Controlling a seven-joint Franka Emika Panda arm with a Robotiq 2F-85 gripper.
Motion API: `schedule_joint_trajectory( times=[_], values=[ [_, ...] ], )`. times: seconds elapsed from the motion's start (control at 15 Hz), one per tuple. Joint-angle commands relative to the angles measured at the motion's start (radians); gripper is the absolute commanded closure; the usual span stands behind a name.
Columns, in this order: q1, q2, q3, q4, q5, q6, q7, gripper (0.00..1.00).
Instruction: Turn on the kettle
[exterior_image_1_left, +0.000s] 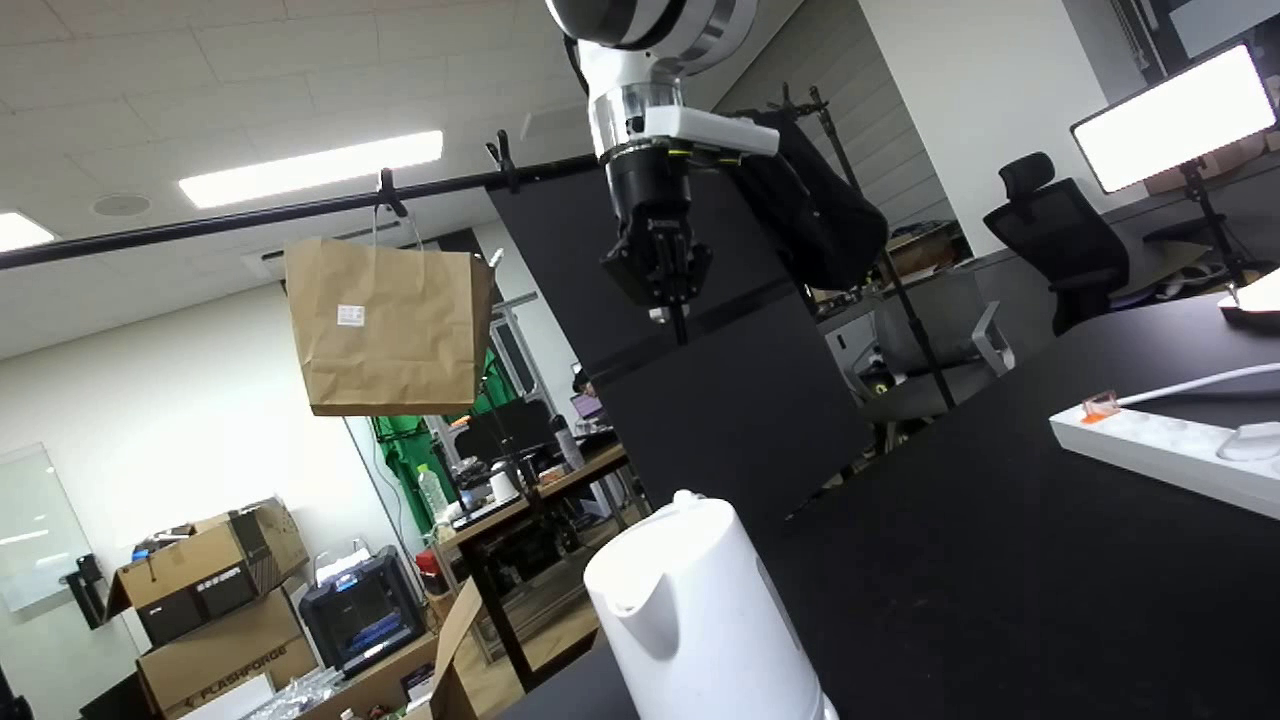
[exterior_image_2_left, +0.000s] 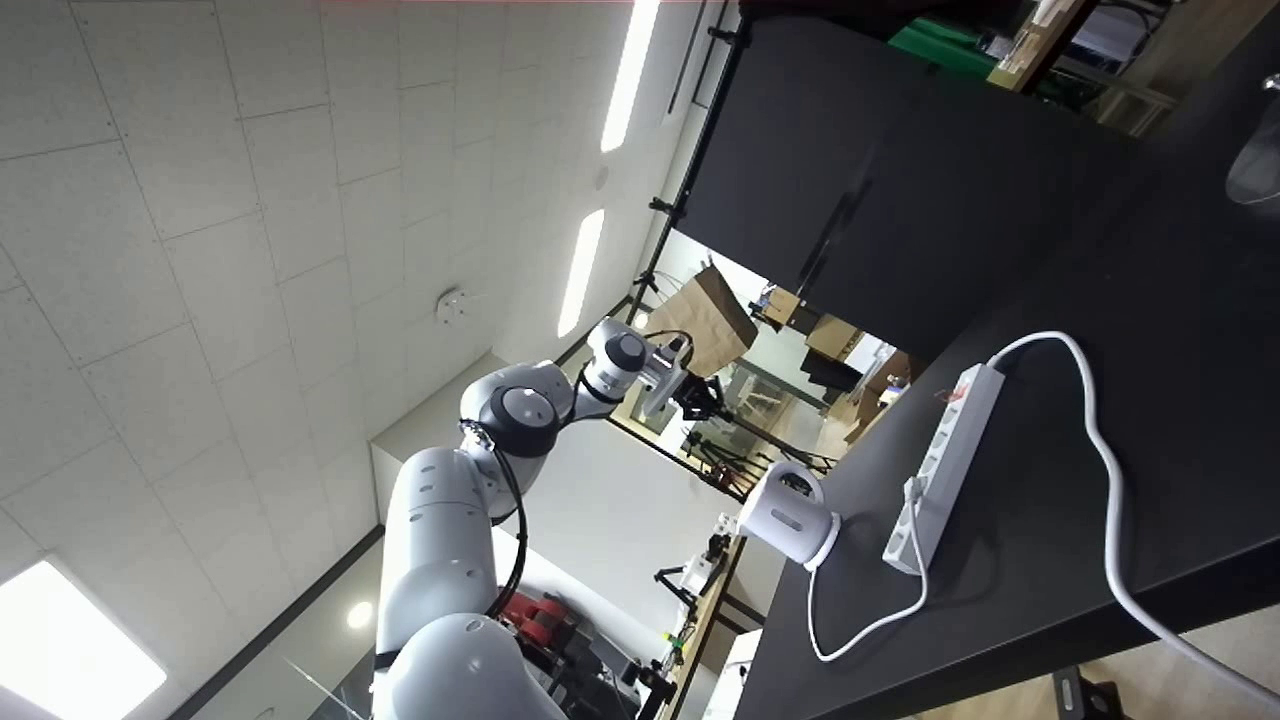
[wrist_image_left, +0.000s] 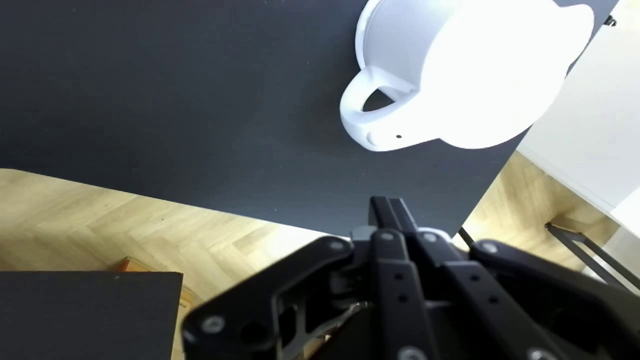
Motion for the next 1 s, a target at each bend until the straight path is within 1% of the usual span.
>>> schedule_joint_trajectory(
  times=[0.0,0.2,0.47,0.93],
  values=[
    [-0.028,0.038,0.034,0.034,0.05,0.022,-0.058,1.0],
    [-0.044,0.061,0.053,0.039,0.09,0.007,-0.097,1.0],
    [-0.052,0.093,0.067,0.051,0.114,0.001,-0.134,1.0],
    [-0.043,0.132,0.079,0.054,0.116,0.023,-0.191,1.0]
  ],
)
